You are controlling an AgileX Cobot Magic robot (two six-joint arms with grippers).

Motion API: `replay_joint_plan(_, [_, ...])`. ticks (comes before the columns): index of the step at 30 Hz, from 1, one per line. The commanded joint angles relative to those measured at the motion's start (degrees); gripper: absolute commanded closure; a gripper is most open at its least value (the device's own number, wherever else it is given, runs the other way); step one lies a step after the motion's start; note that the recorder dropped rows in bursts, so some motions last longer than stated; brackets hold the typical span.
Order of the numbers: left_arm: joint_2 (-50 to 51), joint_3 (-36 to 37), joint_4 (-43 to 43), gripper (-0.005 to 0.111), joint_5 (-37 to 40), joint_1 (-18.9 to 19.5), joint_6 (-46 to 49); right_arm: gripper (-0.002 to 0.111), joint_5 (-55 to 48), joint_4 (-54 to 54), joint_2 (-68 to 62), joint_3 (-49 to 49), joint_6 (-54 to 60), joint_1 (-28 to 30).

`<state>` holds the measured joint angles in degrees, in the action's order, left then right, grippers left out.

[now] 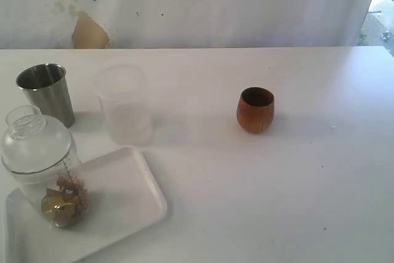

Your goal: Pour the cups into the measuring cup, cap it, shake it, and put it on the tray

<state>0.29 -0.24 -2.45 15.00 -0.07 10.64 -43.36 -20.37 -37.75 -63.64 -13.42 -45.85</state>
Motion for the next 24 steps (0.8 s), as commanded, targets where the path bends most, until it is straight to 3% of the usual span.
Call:
replay_joint_plan(1, [-0.3,0.2,-0.1,0.107,-0.4,0.0,-0.1,0.108,-0.4,1.9,11.7,1.7,1.6,0.1])
replay_joint_plan(9, [-0.3,0.2,-0.1,0.107,-0.4,0.0,-0.1,0.108,-2.8,2.6,27.2,1.7,0.2,0.1])
replay_joint_plan(24, [-0.3,0.2,-0.1,0.107,-0.4,0.0,-0.1,0.108,-2.4,2.4,37.7,5.1,0.2,2.5])
